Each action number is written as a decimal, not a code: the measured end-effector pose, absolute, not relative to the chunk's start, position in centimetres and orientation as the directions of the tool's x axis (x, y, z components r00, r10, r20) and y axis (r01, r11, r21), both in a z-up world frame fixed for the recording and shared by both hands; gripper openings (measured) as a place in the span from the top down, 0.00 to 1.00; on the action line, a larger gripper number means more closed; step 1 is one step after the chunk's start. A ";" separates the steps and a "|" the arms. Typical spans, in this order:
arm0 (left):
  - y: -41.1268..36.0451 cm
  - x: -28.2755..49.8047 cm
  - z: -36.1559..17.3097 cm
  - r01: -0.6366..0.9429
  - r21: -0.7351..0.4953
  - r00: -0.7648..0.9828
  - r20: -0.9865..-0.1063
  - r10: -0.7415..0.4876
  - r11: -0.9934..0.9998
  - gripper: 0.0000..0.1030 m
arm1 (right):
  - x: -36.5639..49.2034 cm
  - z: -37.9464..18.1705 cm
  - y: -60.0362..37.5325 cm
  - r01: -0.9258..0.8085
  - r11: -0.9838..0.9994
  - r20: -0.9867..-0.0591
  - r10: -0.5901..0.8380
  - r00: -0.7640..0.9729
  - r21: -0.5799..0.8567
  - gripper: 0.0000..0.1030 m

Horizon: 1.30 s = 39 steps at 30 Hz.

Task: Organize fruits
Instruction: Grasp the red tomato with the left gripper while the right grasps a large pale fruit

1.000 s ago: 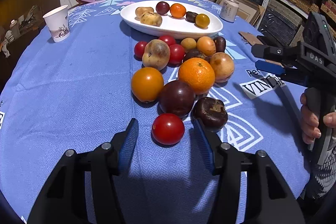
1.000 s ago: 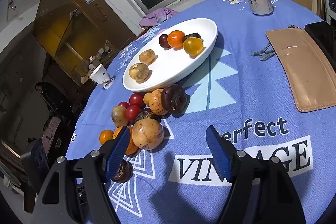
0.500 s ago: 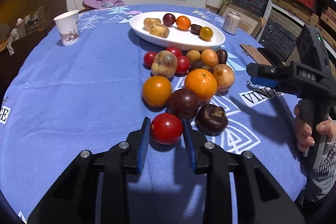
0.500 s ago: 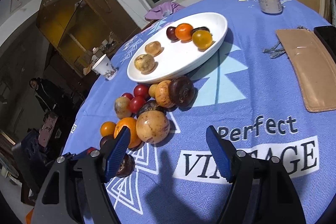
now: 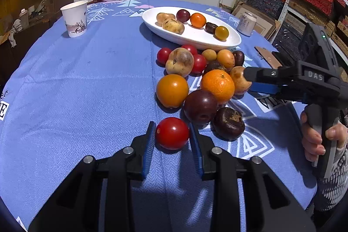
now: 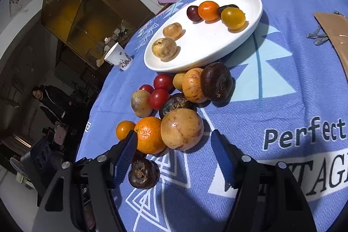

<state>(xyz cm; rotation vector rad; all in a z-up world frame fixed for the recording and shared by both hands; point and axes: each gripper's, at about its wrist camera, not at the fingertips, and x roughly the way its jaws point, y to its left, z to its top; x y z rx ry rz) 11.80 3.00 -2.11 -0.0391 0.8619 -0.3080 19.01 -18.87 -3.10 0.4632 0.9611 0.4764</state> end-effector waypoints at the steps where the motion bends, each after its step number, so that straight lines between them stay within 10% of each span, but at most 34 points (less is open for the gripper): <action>1: 3.0 11.8 -2.1 0.251 -0.160 0.609 -0.740 -0.285 0.955 0.70 | 19.2 -3.3 -18.7 -0.171 0.807 -0.666 0.569 0.482 0.565 0.36; 11: 3.1 12.0 -2.2 0.254 -0.177 0.600 -0.743 -0.298 0.951 0.70 | 19.5 -3.6 -18.7 -0.162 0.821 -0.676 0.547 0.493 0.547 0.56; 28: 3.2 12.0 -1.2 0.253 -0.178 0.629 -0.717 -0.302 0.951 0.70 | 17.7 -2.5 -21.2 -0.154 0.784 -0.606 0.573 0.552 0.601 0.57; 39: 1.5 20.4 9.0 0.262 -0.107 0.727 -0.632 -0.269 0.959 0.70 | 19.6 8.5 -24.2 -0.217 0.824 -0.515 0.509 0.690 0.524 0.57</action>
